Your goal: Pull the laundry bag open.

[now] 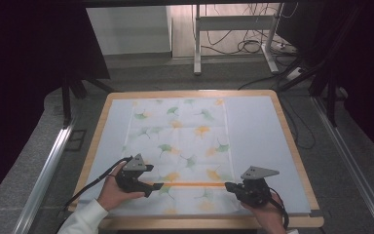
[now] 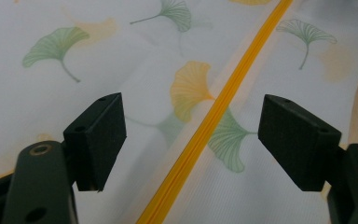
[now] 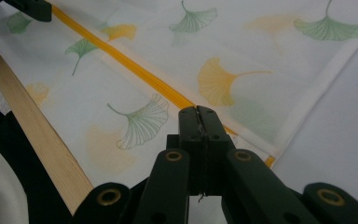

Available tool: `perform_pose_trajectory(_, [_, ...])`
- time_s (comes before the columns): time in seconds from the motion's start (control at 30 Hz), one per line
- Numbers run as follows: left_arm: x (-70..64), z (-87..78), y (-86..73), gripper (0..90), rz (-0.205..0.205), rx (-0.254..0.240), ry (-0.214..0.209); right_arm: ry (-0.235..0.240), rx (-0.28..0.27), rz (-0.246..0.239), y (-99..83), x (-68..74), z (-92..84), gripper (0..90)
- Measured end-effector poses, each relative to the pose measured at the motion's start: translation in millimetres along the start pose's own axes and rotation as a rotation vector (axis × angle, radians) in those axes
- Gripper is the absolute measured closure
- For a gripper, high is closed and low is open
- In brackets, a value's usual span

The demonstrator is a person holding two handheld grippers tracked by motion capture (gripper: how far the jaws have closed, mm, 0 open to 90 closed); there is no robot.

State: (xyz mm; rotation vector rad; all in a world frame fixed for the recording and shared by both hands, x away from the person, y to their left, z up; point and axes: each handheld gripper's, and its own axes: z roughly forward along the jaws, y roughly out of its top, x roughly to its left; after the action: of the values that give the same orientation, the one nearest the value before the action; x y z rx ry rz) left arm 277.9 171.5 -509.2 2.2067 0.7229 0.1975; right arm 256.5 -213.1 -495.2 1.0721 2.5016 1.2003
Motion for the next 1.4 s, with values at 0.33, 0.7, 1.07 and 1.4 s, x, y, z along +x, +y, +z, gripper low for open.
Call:
perform_pose_trajectory(0.33, [-8.1,17.3,13.8,24.7,0.031,0.02,-0.021,0.004,0.034,0.001,-7.6,2.7,2.2,89.3])
perform_pose_trajectory(0.7, [-21.4,35.6,32.3,25.5,0.067,0.009,-0.035,0.023,0.084,-0.017,-13.3,9.0,8.0,89.3])
perform_pose_trajectory(1.07, [-29.9,49.9,48.5,25.8,0.088,0.003,-0.055,0.028,0.11,-0.022,-19.7,11.4,7.8,89.3])
perform_pose_trajectory(1.4, [-25.3,57.3,51.5,27.6,0.051,-0.008,-0.081,0.024,0.11,-0.006,-25.5,12.2,3.3,89.2])
